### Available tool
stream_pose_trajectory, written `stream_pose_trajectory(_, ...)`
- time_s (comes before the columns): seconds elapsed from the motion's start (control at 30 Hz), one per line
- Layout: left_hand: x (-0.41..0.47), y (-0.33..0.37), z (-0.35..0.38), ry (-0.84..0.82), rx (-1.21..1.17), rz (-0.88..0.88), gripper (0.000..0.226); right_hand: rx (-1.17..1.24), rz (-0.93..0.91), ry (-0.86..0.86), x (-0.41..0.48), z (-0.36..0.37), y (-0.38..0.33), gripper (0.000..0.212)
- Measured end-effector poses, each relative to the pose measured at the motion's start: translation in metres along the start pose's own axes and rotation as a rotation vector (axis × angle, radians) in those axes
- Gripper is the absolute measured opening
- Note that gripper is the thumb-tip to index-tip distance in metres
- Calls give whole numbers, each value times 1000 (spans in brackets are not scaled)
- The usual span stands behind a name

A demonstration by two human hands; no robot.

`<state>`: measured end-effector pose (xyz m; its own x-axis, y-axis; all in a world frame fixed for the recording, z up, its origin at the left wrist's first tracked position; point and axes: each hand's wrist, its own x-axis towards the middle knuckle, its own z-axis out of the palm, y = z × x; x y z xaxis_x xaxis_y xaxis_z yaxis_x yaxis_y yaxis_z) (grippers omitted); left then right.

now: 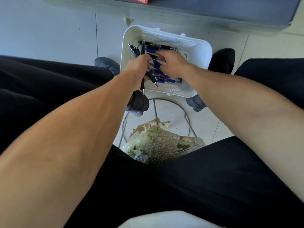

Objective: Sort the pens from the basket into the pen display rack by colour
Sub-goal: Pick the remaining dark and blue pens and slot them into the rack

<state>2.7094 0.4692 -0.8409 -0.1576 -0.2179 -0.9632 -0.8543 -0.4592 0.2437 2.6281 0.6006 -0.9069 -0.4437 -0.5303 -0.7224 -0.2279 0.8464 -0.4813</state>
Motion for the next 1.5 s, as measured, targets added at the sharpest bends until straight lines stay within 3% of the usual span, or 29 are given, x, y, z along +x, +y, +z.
stream_pose_trajectory(0.2, -2, 0, 0, -9, -2, -26, 30, -135, 24, 24, 6, 9, 14, 49)
stream_pose_trajectory(0.47, -5, 0, -1, 9, -3, -29, 33, -236, 154, 202, 3, 28, 1, 42)
stream_pose_trajectory(0.77, -3, 0, -6, 19, -12, -29, 32, -343, 294, 154, 6, 20, 0, 28)
stream_pose_trajectory(0.9, -3, 1, -1, 10, 4, -11, 32, -205, 343, 122, 5, 12, 7, 19)
stream_pose_trajectory(1.0, -4, 3, 0, -4, -102, -16, 25, -48, 327, 83, 4, 7, 12, 26)
stream_pose_trajectory(1.1, -5, 3, 1, 17, -97, 0, 21, 166, 260, 34, 0, 5, 12, 34)
stream_pose_trajectory(1.27, -4, 3, 5, 50, 43, 37, 30, 620, 265, -70, -8, -7, 7, 14)
stream_pose_trajectory(1.43, -7, 3, 11, 58, 104, 91, 31, 1065, 245, -217, -18, -20, 9, 18)
stream_pose_trajectory(1.5, -6, 1, 11, 64, 112, 125, 35, 1112, 229, -278, -23, -25, 9, 19)
